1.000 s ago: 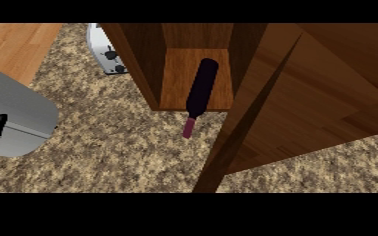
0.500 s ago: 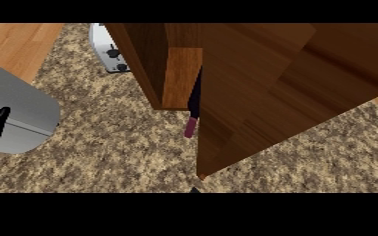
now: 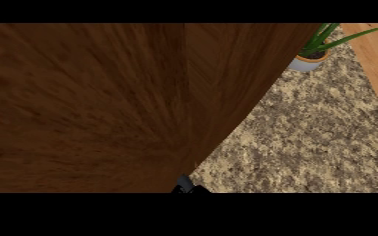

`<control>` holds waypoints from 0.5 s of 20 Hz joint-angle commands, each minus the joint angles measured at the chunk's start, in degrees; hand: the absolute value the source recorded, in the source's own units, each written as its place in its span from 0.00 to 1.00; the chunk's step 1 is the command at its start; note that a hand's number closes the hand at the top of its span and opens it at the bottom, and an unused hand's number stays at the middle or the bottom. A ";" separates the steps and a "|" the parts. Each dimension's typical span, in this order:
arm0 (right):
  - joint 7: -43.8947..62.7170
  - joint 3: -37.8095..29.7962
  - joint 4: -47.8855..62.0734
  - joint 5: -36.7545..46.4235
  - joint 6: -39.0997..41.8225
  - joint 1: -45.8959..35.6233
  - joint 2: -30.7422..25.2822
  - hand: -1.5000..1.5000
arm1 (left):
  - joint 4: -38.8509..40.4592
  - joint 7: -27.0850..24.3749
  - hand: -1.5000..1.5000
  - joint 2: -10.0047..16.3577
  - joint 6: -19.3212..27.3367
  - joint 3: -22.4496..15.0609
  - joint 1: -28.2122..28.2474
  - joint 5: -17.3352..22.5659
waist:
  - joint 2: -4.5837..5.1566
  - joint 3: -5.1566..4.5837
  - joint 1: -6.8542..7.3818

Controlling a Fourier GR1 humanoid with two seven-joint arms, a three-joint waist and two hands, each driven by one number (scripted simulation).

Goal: Pick up the wine, place it into the cabinet and close the cabinet

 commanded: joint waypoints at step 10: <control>-10.75 -16.53 39.63 -7.49 3.36 -32.32 7.37 1.00 | 1.32 0.97 0.00 -3.88 1.31 -1.41 -2.02 -3.15 | 0.01 0.12 -0.42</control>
